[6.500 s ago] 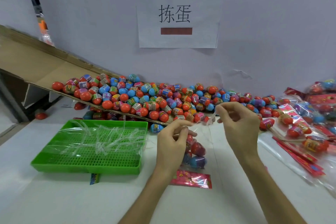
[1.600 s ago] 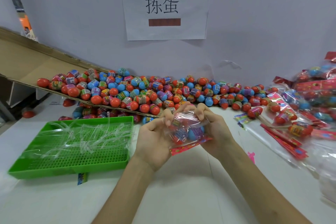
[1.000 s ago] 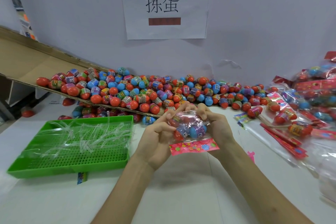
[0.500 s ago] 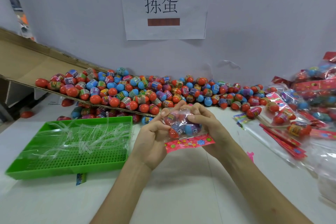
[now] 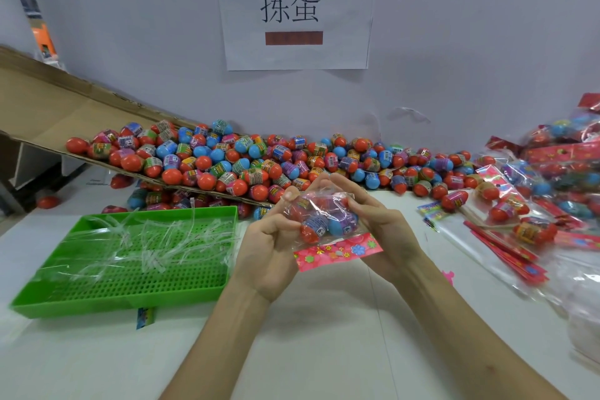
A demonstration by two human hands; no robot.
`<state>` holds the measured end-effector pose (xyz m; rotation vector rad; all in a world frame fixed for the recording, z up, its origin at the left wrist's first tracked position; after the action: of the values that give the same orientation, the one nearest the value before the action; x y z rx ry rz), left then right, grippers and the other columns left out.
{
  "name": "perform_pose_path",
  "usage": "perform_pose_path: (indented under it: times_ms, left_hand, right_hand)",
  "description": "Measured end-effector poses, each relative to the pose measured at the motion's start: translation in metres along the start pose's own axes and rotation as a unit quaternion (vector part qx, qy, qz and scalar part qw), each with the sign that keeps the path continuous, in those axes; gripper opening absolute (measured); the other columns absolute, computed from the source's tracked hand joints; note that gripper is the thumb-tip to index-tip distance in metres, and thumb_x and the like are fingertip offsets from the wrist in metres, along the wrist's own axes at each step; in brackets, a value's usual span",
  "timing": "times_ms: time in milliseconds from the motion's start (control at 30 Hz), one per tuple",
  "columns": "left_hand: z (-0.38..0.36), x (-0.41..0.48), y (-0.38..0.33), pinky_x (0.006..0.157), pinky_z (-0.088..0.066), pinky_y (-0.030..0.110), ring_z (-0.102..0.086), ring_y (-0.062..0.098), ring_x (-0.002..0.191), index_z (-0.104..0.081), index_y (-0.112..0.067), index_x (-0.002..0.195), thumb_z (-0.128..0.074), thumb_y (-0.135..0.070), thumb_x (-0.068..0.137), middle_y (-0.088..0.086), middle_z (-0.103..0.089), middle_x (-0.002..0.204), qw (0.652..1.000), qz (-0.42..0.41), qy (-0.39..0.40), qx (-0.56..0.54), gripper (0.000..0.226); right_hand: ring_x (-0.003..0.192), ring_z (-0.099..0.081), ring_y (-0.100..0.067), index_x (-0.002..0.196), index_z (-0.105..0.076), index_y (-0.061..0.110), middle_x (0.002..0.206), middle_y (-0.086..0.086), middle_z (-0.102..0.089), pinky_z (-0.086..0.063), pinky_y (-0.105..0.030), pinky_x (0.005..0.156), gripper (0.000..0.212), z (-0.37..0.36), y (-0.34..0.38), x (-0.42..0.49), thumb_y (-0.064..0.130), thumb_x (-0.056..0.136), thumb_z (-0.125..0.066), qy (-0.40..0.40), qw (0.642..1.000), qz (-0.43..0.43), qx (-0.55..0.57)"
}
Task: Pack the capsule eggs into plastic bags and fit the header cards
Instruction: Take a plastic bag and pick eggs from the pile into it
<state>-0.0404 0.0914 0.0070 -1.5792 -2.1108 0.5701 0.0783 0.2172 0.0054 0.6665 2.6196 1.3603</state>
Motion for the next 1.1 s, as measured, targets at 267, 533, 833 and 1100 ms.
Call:
perform_pose_path:
  times_ms: [267, 533, 833, 1100]
  left_hand:
    - [0.006, 0.004, -0.005, 0.079, -0.063, 0.050, -0.071, 0.038, 0.115, -0.065, -0.016, 0.126, -0.040, 0.010, 0.075, 0.018, -0.069, 0.133, 0.997, -0.024, -0.058, -0.046, 0.062]
    - [0.006, 0.006, -0.002, 0.101, -0.055, 0.047, -0.065, 0.034, 0.124, -0.055, -0.016, 0.143, -0.050, 0.009, 0.071, 0.012, -0.066, 0.139, 0.991, -0.036, -0.077, 0.108, 0.076]
    - [0.021, 0.013, 0.003, 0.086, -0.056, 0.038, -0.072, 0.026, 0.095, -0.069, -0.015, 0.106, -0.074, -0.013, 0.094, 0.001, -0.076, 0.096, 0.894, -0.105, -0.220, 0.375, 0.014]
    - [0.024, 0.015, 0.006, 0.082, -0.063, 0.042, -0.076, 0.026, 0.093, -0.075, -0.015, 0.099, -0.075, -0.020, 0.094, 0.005, -0.079, 0.094, 0.877, -0.104, -0.227, 0.410, 0.008]
  right_hand:
    - [0.125, -0.063, -0.031, 0.127, -0.072, 0.018, 0.140, -0.011, -0.063, -0.055, -0.046, 0.097, 0.045, 0.000, 0.002, 0.002, 0.017, 0.083, -0.061, -0.041, 0.999, 0.008, 0.023]
    - [0.103, -0.074, -0.029, 0.124, -0.068, 0.026, 0.121, -0.007, -0.072, -0.062, -0.037, 0.075, 0.047, -0.004, -0.008, 0.006, 0.033, 0.079, -0.079, -0.169, 0.964, -0.010, -0.206]
    - [0.108, -0.072, -0.026, 0.120, -0.064, 0.032, 0.107, 0.001, -0.075, -0.059, -0.047, 0.092, 0.051, 0.008, 0.001, 0.008, 0.033, 0.072, -0.081, -0.287, 0.931, 0.089, -0.210]
    - [0.102, -0.074, -0.026, 0.122, -0.064, 0.028, 0.114, -0.004, -0.073, -0.063, -0.039, 0.080, 0.035, 0.013, -0.001, 0.009, 0.020, 0.090, -0.075, -0.274, 0.938, 0.080, -0.195]
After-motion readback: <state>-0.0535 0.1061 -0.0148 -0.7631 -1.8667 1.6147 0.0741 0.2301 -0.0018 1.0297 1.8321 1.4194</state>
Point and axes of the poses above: each hand's wrist, its own x-axis towards the middle knuckle, its own z-axis out of the back of the hand, y = z × x, the point moved 1 cm from there along x, towards the middle knuckle
